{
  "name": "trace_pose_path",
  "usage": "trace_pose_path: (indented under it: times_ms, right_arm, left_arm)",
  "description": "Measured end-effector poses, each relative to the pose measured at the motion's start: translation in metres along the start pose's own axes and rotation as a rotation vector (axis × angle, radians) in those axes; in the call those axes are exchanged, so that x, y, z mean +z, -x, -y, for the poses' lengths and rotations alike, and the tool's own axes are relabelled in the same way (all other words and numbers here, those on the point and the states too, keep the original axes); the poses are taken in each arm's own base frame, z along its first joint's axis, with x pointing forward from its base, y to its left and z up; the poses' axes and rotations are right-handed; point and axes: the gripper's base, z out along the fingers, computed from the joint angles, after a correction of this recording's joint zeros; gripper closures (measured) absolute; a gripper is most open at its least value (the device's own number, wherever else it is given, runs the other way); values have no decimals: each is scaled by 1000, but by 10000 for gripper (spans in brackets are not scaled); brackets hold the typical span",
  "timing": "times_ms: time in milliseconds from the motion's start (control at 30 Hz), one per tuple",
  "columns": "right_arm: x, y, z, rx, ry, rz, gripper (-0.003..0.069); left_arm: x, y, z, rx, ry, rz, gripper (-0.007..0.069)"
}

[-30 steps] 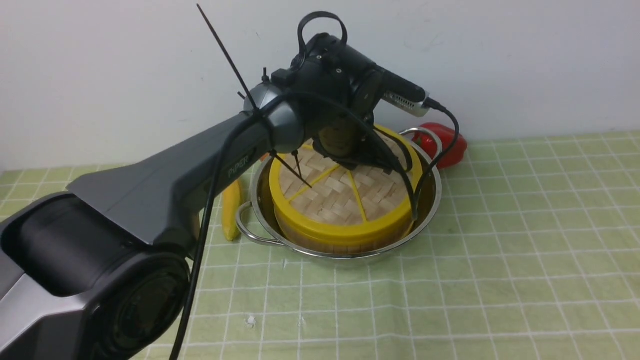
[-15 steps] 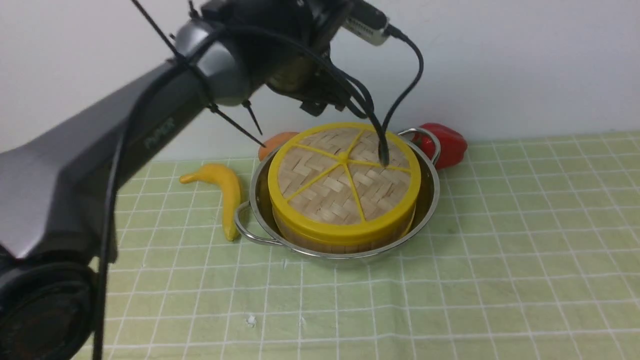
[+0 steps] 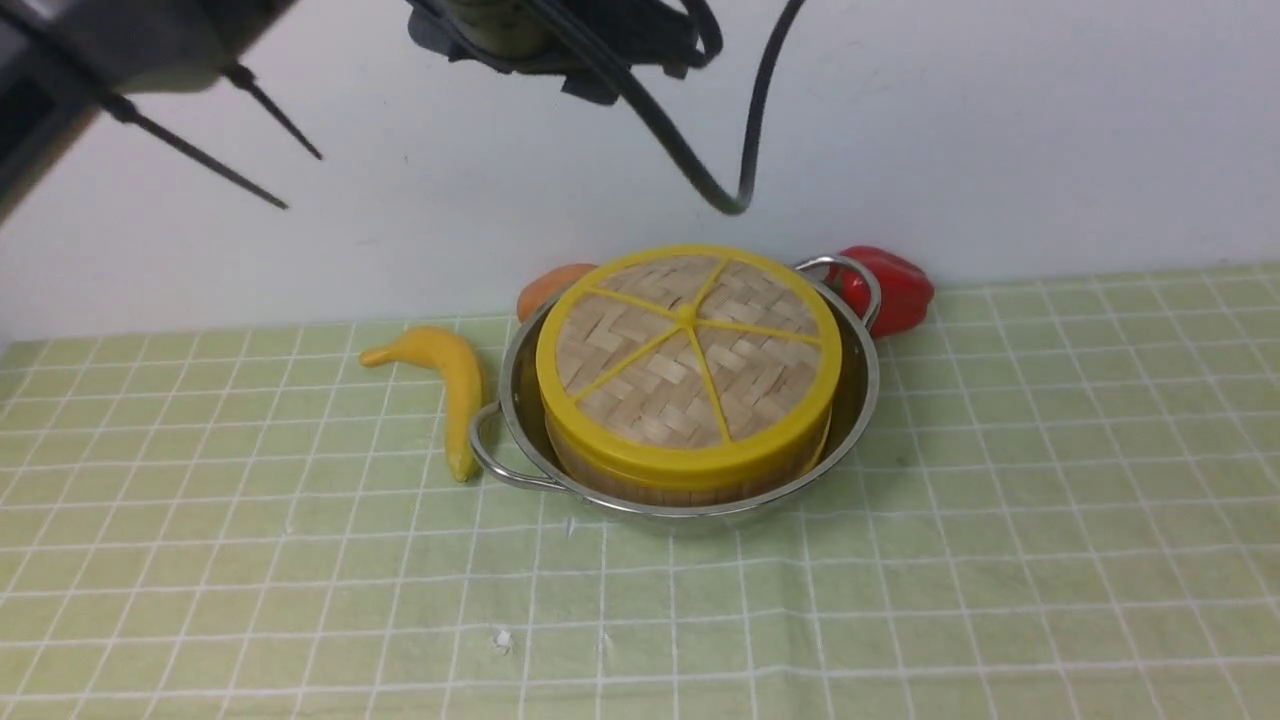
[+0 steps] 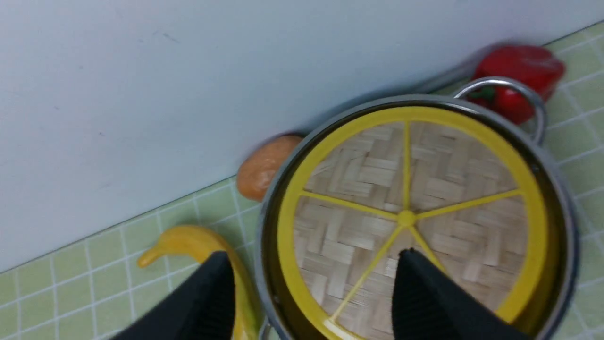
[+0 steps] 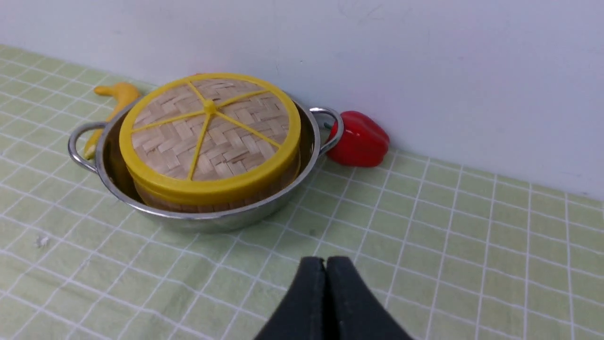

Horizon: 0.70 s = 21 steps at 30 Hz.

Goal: Place the steamer in the pot on the green tablecloth, and put the lid on the steamer.

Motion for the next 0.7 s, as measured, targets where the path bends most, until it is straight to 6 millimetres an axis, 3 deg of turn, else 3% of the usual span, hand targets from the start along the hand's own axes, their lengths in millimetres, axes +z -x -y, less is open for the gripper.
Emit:
trace_pose_path:
  times_ms: [67, 167, 300, 333, 400, 600, 700]
  right_arm:
    - [-6, -24, 2, 2, -2, 19, 673]
    - [-14, -41, 4, 1, -5, 58, 673]
    - [-23, -46, 5, -8, -13, 107, 671]
    - [-23, -46, 6, -9, -14, 109, 671]
    - [-23, -46, 6, -8, -15, 112, 670]
    - [-23, -46, 6, -7, -16, 105, 664]
    - [-23, -46, 6, -6, -15, 105, 659]
  left_arm:
    - [-22, 0, 2, 4, -90, 28, 307]
    - [-52, -1, 7, 25, -210, 71, 417]
    - [-101, -5, 12, 68, -324, 160, 552]
    - [-104, -5, 12, 71, -329, 166, 557]
    - [-140, -11, 13, 96, -372, 237, 627]
    - [-208, -33, 6, 165, -412, 382, 648]
    - [-221, -50, 2, 206, -400, 394, 648]
